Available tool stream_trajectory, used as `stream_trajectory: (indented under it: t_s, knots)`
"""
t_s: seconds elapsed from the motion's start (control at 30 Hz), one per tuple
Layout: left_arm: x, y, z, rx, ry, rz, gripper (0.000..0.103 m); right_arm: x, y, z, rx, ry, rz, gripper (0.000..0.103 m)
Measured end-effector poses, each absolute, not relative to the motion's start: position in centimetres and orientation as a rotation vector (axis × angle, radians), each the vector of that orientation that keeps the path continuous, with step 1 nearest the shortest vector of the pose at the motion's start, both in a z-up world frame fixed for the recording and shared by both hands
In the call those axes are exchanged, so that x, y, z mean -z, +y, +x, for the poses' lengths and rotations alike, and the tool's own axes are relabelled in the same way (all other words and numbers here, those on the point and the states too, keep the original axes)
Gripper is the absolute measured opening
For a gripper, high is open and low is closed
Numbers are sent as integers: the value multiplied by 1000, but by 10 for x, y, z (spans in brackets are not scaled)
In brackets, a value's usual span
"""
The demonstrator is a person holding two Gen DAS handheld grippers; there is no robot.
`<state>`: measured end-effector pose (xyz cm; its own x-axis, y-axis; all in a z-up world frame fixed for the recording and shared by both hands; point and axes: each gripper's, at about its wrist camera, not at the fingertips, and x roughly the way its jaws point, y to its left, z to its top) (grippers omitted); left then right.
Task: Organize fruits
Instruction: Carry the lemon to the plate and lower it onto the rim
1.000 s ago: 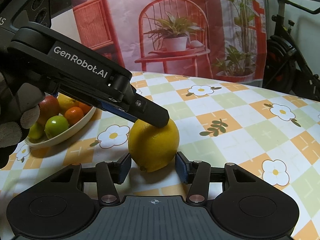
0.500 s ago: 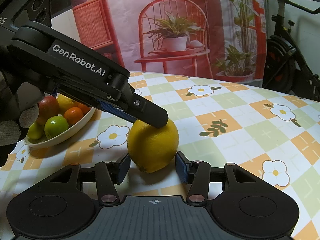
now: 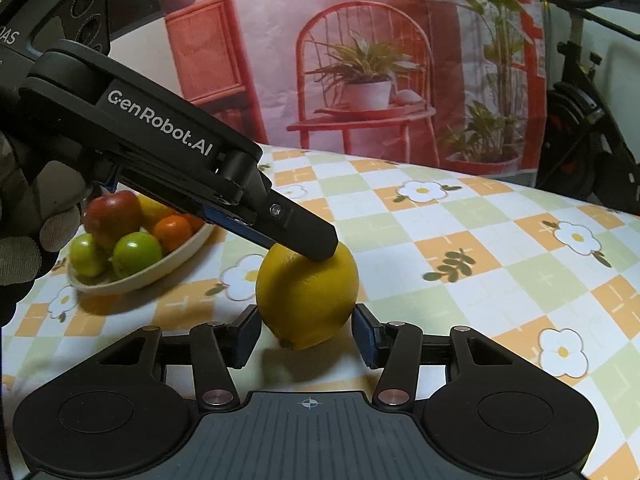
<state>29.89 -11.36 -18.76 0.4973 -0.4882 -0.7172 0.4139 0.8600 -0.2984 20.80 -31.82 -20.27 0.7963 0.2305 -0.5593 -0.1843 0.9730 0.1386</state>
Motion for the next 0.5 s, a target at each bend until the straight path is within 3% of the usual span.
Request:
stream_trajectory:
  t_s: [0.5]
  knots:
    - [139, -33, 264, 504, 810, -132, 42, 151, -247, 218, -341, 581, 10, 46]
